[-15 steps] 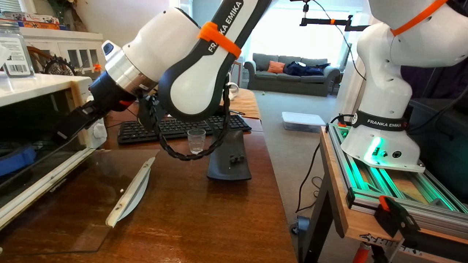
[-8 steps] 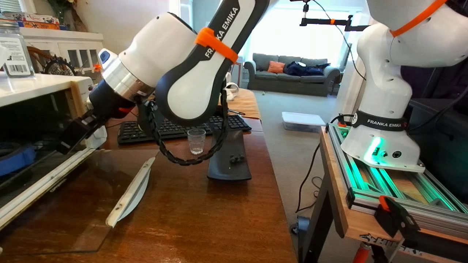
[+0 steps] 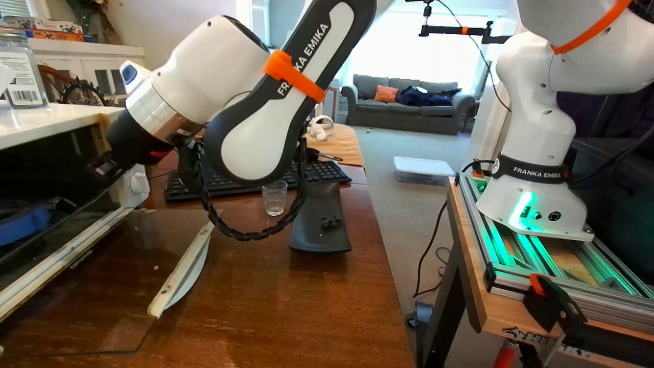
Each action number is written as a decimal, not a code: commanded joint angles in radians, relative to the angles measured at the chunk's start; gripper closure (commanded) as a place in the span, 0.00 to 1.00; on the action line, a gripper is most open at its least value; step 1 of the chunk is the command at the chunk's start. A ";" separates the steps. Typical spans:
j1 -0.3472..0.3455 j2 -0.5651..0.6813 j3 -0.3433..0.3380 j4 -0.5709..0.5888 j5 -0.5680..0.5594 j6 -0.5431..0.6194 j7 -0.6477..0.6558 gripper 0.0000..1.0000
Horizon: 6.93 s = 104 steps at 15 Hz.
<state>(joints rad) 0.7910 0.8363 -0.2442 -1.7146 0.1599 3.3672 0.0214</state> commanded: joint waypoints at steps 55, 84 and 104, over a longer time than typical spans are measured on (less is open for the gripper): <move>0.004 0.251 -0.062 0.469 -0.076 -0.475 0.335 0.29; -0.276 -0.135 0.400 -0.095 -0.059 -0.456 0.121 0.58; -0.372 -0.125 0.495 0.084 -0.081 -0.731 0.064 0.58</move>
<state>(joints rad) 0.4536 0.7094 0.1893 -1.6404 0.0612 2.6634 0.1181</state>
